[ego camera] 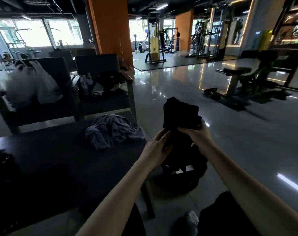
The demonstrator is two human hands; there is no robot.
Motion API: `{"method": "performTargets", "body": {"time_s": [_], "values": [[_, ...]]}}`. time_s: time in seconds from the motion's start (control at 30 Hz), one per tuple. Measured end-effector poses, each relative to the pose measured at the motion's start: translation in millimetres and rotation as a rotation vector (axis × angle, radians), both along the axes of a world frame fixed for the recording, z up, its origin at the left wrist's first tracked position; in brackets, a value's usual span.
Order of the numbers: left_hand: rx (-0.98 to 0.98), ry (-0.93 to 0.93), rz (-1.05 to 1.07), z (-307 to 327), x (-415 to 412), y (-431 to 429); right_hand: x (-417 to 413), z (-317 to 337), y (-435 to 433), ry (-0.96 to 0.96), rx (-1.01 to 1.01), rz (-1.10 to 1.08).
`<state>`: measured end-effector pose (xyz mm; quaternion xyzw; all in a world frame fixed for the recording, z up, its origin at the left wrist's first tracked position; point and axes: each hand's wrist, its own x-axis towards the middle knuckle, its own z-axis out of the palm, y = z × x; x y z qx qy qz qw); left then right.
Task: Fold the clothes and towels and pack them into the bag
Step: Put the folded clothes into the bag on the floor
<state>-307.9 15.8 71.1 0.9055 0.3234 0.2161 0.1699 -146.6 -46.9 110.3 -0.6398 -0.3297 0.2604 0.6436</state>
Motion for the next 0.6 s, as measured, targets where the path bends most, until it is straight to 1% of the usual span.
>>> {"method": "performTargets", "body": {"time_s": [0.1, 0.3, 0.37, 0.47, 0.6], "values": [[0.0, 0.025, 0.003, -1, 28, -10, 28, 1, -10, -0.051, 0.003, 0.013], [0.0, 0.086, -0.02, -9, 67, -12, 65, -10, -19, -0.07, 0.016, -0.01], [-0.019, 0.095, -0.036, -15, 77, -7, 75, -24, -15, -0.075, -0.005, -0.042], [-0.074, 0.102, -0.053, -27, 89, 5, 92, -55, -1, -0.023, -0.045, -0.084], [-0.181, 0.171, -0.049, -48, 107, 31, 117, -96, 26, -0.019, -0.14, -0.136]]}}
